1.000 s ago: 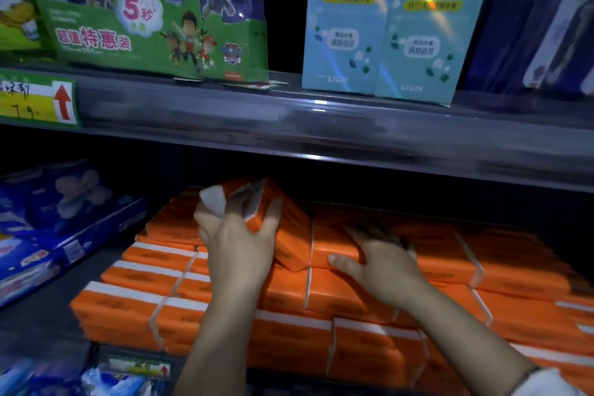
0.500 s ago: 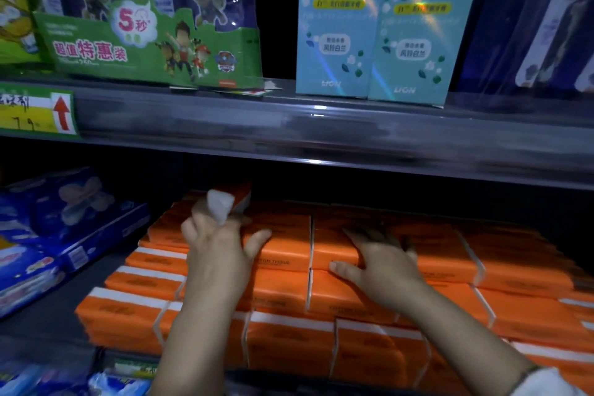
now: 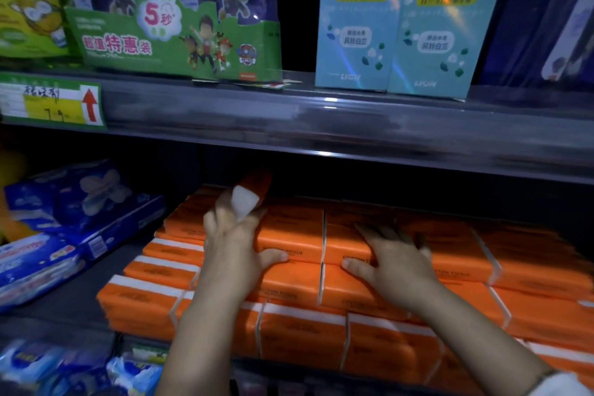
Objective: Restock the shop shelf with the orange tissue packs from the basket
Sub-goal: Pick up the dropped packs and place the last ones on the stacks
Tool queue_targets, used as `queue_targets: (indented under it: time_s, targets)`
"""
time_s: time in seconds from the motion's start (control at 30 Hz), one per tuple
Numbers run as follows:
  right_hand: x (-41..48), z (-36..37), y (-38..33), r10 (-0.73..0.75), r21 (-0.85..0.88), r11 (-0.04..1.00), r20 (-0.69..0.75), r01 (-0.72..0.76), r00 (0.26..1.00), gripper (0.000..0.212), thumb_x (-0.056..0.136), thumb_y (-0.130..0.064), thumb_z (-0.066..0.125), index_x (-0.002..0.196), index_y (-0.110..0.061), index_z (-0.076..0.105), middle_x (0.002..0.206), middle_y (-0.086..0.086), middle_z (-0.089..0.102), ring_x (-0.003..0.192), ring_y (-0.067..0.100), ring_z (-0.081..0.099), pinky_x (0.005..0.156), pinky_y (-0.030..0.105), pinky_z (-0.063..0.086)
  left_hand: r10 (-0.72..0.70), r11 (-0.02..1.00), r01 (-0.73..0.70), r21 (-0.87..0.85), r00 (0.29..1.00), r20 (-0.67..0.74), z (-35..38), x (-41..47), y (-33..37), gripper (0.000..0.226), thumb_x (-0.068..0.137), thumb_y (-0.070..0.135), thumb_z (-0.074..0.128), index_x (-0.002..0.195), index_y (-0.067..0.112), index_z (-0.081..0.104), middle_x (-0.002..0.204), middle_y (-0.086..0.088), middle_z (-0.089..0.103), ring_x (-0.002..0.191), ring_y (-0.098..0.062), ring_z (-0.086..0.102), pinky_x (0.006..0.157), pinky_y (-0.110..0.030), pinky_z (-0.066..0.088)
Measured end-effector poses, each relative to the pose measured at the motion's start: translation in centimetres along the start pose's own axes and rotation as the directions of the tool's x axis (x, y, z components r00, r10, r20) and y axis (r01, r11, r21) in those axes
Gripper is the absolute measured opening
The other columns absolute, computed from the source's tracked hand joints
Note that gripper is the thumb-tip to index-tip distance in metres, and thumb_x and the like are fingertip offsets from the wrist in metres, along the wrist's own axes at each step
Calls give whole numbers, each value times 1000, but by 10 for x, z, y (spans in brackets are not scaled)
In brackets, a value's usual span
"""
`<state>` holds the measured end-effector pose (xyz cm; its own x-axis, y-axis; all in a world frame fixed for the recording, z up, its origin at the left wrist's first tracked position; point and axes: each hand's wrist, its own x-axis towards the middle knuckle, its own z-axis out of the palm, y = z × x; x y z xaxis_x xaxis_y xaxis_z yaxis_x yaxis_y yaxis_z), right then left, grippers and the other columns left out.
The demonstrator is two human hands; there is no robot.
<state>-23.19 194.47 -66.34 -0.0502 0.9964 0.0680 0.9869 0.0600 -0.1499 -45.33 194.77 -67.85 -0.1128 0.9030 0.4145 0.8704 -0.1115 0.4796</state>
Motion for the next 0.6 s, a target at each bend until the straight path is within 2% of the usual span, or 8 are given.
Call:
queue_targets:
  time_s: [0.07, 0.13, 0.2, 0.27, 0.33, 0.43, 0.5, 0.6]
  targets:
    - [1, -2, 1, -4, 1, 1000, 18, 4, 1000, 71, 84, -66, 43, 145, -41, 16, 154, -10, 17, 143, 20, 12, 115, 50, 9, -32, 996, 29, -83, 999, -44, -11, -1, -3, 66, 68, 44, 78, 129, 30, 56, 145, -17, 15, 125, -24, 14, 109, -37, 23]
    - [1, -5, 1, -8, 6, 1000, 46, 8, 999, 72, 84, -66, 43, 146, -41, 15, 155, -9, 16, 144, 21, 12, 115, 50, 9, -77, 983, 38, -182, 975, -210, -24, -2, -7, 36, 82, 32, 71, 113, 14, 67, 136, -25, 28, 122, -38, 28, 104, -41, 30]
    - [2, -9, 1, -21, 27, 999, 37, 20, 999, 73, 85, -64, 45, 146, -39, 16, 155, -7, 17, 142, 21, 16, 115, 48, 13, -176, 945, 66, -321, 929, -326, -40, -4, -14, 22, 90, 14, 60, 110, 9, 66, 125, -18, 35, 111, -37, 43, 98, -35, 34]
    - [1, -14, -1, -65, 105, 992, -58, 70, 996, 71, 85, -59, 51, 146, -36, 22, 153, -3, 25, 139, 21, 26, 114, 44, 23, -320, 823, 134, -552, 912, -256, -54, -8, -24, 37, 91, 5, 55, 119, 28, 62, 117, -2, 36, 92, -17, 48, 95, -27, 38]
    - [-2, -22, -10, -129, 200, 964, -228, 176, 965, 65, 84, -49, 58, 142, -30, 36, 148, 1, 39, 135, 22, 36, 110, 38, 30, -398, 617, 172, -768, 910, -116, -68, -15, -28, 58, 90, 4, 55, 120, 54, 52, 114, 6, 47, 88, -9, 53, 96, -40, 45]
    - [-10, -33, -34, -179, 328, 893, -370, 308, 911, 55, 84, -40, 62, 135, -23, 48, 138, 0, 51, 129, 18, 45, 105, 26, 32, -409, 230, 260, -938, 900, 149, -77, -24, -27, 82, 89, -6, 47, 138, 56, 26, 117, 3, 62, 84, -15, 66, 63, -35, 55]
    - [-17, -37, -55, -171, 484, 813, -332, 323, 928, 54, 84, -39, 62, 134, -22, 49, 132, -5, 55, 124, 12, 49, 102, 20, 33, -355, 139, 283, -949, 909, 219, -77, -29, -26, 89, 87, -11, 43, 141, 55, 17, 115, -3, 66, 71, -14, 67, 50, -29, 50]
    - [-28, -42, -84, -163, 787, 582, -132, 203, 978, 54, 81, -51, 56, 129, -28, 49, 108, -18, 60, 108, 6, 58, 99, 28, 44, -240, 189, 235, -954, 953, 187, -78, -34, -25, 95, 79, -17, 51, 144, 45, 21, 109, -1, 70, 90, -20, 69, 70, -35, 52]
